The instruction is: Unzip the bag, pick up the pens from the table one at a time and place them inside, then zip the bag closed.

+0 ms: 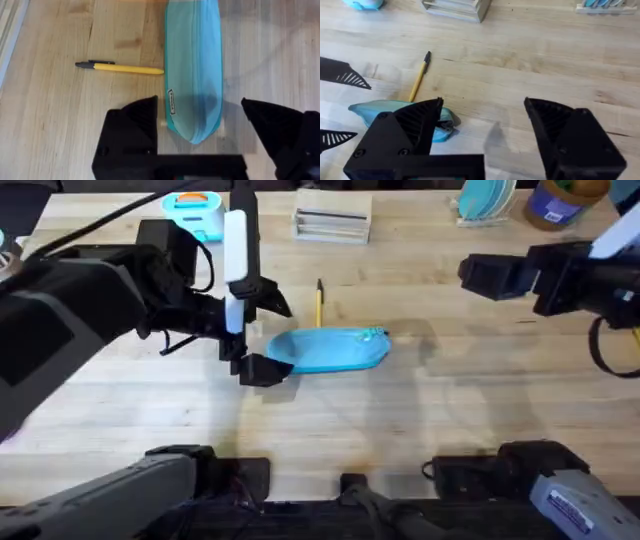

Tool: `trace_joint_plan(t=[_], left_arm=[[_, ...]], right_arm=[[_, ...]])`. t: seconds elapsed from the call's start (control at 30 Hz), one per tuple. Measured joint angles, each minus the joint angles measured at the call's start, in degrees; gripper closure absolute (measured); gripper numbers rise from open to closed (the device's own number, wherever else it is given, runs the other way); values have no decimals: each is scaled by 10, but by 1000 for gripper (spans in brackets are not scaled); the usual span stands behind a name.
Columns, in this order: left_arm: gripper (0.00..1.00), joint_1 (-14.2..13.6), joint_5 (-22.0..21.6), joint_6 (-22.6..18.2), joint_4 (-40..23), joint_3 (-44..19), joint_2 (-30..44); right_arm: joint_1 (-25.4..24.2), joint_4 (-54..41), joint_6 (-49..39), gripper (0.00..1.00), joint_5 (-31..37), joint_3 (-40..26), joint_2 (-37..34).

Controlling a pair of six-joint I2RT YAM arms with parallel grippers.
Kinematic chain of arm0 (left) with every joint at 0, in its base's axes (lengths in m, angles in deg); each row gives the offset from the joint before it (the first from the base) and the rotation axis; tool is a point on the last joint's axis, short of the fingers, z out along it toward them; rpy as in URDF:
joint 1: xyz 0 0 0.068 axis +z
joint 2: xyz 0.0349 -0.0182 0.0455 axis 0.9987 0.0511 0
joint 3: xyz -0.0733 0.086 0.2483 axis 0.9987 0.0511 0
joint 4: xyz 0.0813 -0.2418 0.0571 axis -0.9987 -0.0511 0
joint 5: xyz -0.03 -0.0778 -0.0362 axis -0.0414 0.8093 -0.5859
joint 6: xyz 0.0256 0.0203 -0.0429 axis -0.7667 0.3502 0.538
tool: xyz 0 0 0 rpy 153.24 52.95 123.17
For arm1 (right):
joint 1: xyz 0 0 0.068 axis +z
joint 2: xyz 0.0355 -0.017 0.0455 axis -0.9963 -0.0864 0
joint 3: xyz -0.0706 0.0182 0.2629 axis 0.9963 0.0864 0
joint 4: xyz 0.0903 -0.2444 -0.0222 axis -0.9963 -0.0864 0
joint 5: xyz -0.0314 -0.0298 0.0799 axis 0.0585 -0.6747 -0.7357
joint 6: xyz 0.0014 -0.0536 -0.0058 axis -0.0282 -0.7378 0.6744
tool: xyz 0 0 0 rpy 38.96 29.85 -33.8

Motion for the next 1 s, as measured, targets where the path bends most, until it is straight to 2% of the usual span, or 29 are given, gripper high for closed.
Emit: trace_joint_plan(t=[0.5, 0.63, 0.7, 0.83, 0.9, 0.97, 1.0], left_arm=[[6, 0, -10, 0, -8, 0, 0], [64, 0, -14, 0, -18, 0, 0], [165, 0, -14, 0, -18, 0, 0], [447, 0, -16, 0, -18, 0, 0], [645, 0, -16, -2, -17, 0, 0], [891, 0, -17, -3, -17, 0, 0], [938, 0, -19, -4, -17, 0, 0]], right_arm=[[0, 0, 0, 6, 0, 0, 0], [0, 0, 0, 7, 0, 0, 0], [0, 0, 0, 6, 0, 0, 0], [0, 0, 0, 6, 0, 0, 0], [0, 0, 0, 6, 0, 0, 0], [0, 0, 0, 6, 0, 0, 0], [0, 0, 0, 5, 0, 0, 0]])
